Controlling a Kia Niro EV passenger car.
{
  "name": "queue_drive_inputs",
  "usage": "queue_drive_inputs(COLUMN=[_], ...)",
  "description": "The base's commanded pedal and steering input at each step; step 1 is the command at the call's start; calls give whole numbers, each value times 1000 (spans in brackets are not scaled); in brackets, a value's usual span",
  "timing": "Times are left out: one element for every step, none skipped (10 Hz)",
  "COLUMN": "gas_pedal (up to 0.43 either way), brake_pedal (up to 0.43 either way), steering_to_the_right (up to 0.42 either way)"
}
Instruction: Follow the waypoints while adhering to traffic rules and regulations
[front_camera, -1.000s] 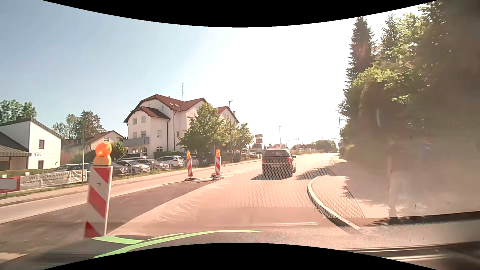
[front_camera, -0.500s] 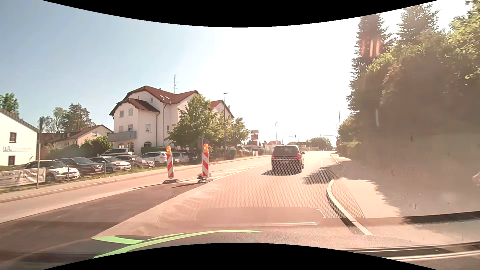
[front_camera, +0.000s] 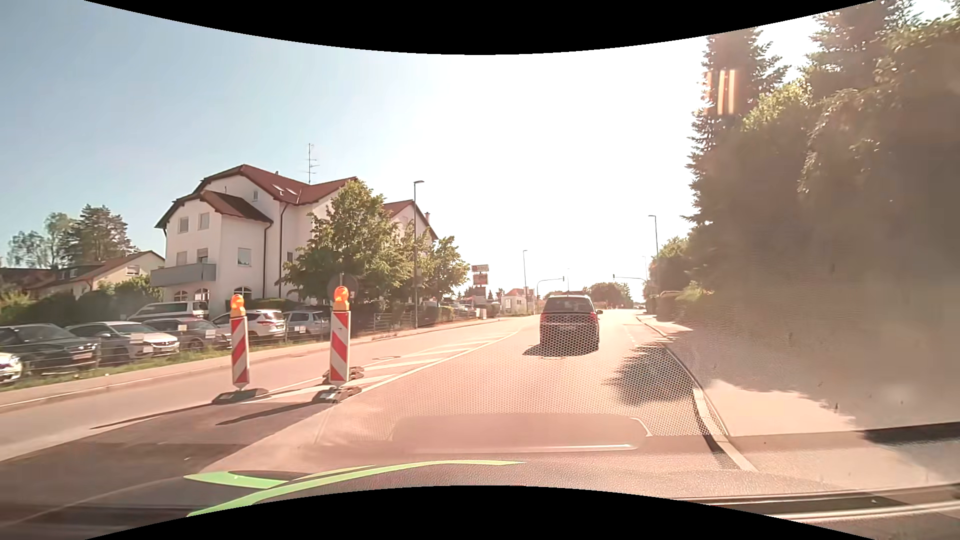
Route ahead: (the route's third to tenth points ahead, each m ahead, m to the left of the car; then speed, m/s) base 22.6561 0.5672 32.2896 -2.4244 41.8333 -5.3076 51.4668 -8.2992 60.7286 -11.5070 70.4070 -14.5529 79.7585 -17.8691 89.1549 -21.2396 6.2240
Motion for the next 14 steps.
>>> queue_drive_inputs(gas_pedal=[157, 157, 157, 157, 157, 157, 150, 150, 150, 150, 150, 150, 150, 150], brake_pedal=[0, 0, 0, 0, 0, 0, 0, 0, 0, 0, 0, 0, 0, 0], steering_to_the_right=[108, 108, 108, 108, 108, 108, 108, 108, 108, 106, 103, 100, 92, 80])
